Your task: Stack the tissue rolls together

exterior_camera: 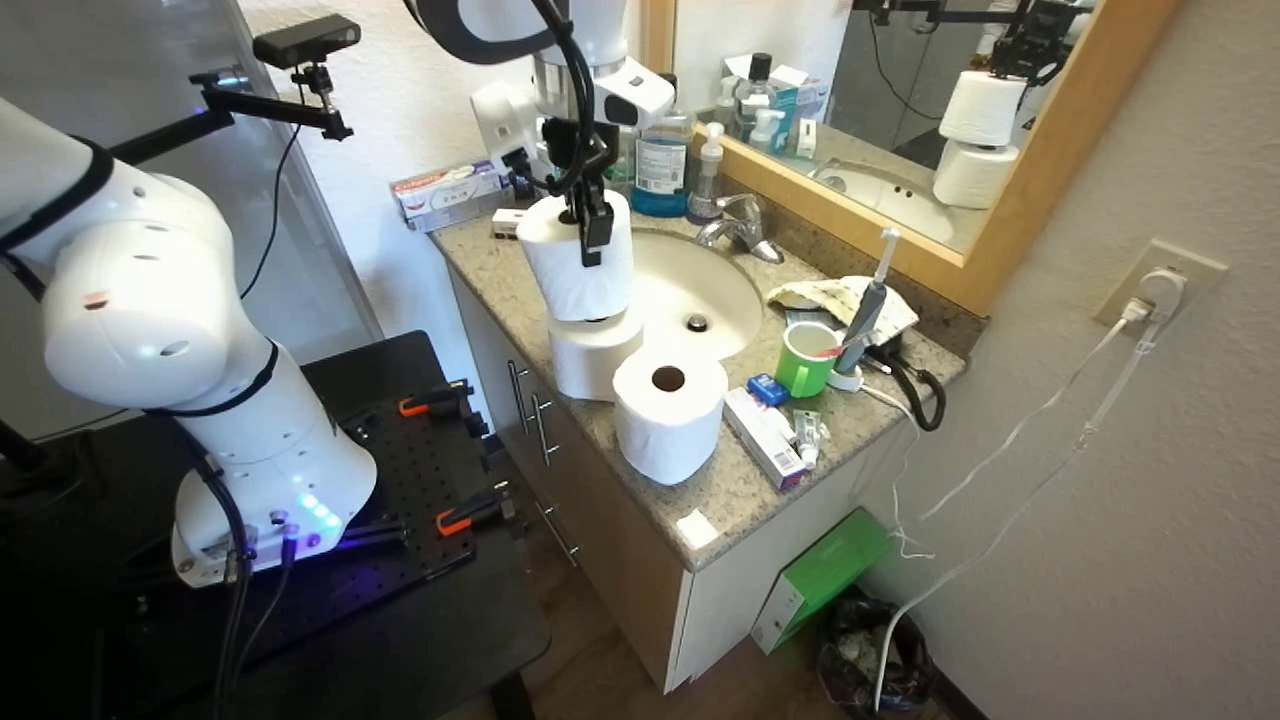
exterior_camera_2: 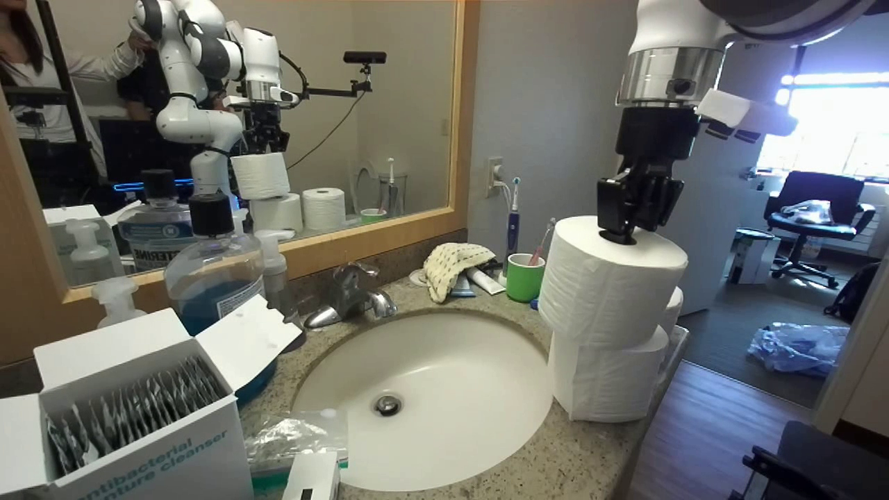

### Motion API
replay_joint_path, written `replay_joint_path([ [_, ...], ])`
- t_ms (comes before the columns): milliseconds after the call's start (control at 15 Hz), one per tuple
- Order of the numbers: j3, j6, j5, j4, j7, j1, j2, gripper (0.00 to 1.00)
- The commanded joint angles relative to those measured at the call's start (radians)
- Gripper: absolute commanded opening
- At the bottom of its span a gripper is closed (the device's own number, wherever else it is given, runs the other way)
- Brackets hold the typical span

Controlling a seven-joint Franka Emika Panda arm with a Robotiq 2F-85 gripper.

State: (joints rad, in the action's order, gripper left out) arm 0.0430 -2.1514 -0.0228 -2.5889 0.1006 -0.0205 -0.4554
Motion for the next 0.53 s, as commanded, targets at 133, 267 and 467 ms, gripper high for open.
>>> replay_joint_path([
  [133,0.057,0.005,-0.031,-0.062,-0.055,-0.038,-0.096,0.14],
  [267,0.075,0.006,-0.036,-0.061,-0.073,-0.046,-0.105,0.14],
  [467,0.084,0.003,-0.04,-0.051,-0.088,-0.048,-0.095,0.14],
])
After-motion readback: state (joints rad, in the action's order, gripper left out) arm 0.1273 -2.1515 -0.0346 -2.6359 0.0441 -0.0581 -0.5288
